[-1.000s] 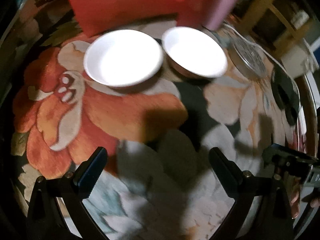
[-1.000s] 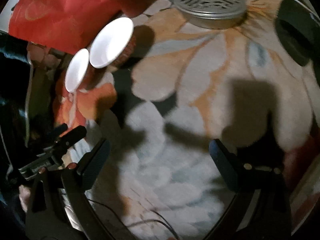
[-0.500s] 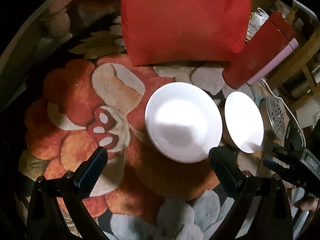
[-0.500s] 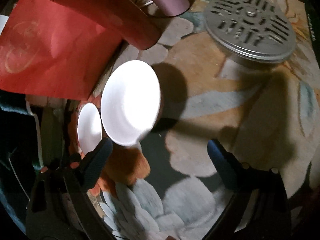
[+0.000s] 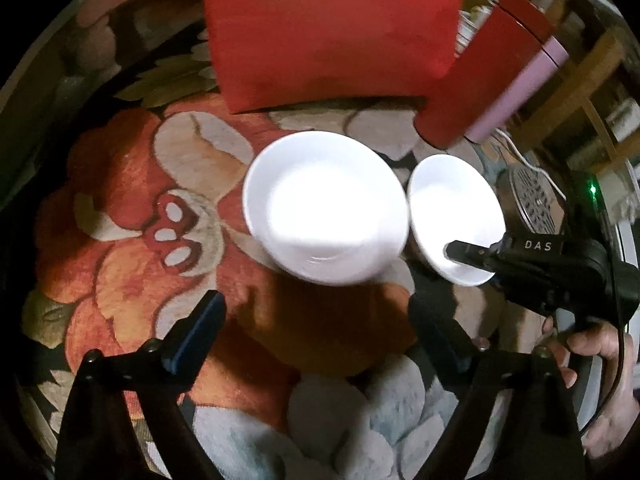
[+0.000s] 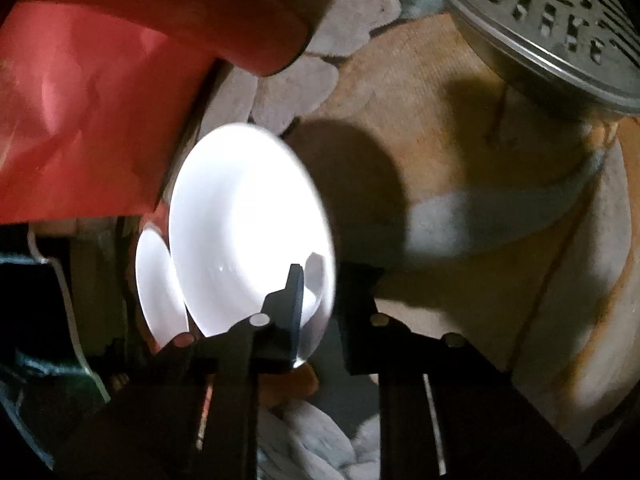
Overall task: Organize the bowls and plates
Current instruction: 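Close both grippers on the rim of one white bowl, then lift the white bowl and carry it over the plate stack, then lower the bowl into the stacked bowl and open both grippers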
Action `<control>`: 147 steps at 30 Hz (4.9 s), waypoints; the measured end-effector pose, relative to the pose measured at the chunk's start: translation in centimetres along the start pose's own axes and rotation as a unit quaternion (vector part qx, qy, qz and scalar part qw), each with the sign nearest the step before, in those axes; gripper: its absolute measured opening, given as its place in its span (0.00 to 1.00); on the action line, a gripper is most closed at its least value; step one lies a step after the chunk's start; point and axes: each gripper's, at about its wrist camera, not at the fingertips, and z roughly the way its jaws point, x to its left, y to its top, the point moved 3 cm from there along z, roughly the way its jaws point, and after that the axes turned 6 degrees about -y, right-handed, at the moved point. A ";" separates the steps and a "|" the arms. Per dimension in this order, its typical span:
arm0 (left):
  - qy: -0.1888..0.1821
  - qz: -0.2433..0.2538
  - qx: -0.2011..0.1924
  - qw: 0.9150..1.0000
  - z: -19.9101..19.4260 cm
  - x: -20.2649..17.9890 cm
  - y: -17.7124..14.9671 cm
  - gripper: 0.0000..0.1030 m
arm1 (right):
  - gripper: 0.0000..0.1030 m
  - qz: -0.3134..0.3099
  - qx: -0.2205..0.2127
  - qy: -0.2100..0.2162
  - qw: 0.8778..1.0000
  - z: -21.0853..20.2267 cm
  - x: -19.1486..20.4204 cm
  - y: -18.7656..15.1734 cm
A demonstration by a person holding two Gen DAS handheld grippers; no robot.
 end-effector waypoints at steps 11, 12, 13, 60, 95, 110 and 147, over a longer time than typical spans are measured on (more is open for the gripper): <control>-0.031 0.045 0.049 0.997 2.3 -2.8 -2.9 0.65 | 0.11 -0.167 0.089 0.057 0.980 0.2 -0.2 -4.8; -0.032 0.047 0.058 0.997 2.8 -3.1 -3.2 0.54 | 0.13 -0.171 0.084 0.055 0.980 0.0 0.1 -4.9; -0.033 0.048 0.066 0.996 3.3 -3.3 -3.3 0.49 | 0.15 -0.173 0.081 0.049 0.980 0.0 0.3 -5.2; -0.072 0.200 0.086 0.973 -8.7 -23.1 -12.8 0.14 | 0.13 -0.111 -0.040 -0.048 0.992 -19.6 -8.9 -16.6; -0.150 0.305 0.160 0.927 -3.4 -40.2 -24.3 0.14 | 0.14 0.053 -0.089 -0.112 0.988 -27.9 -27.4 -21.5; -0.158 0.321 0.201 0.912 -0.6 -42.4 -27.7 0.15 | 0.13 0.100 -0.072 -0.136 0.983 -27.2 -31.7 -23.0; -0.154 0.254 0.177 0.938 -0.6 -39.4 -24.6 0.72 | 0.27 0.078 -0.121 -0.184 0.972 -28.4 -31.7 -21.3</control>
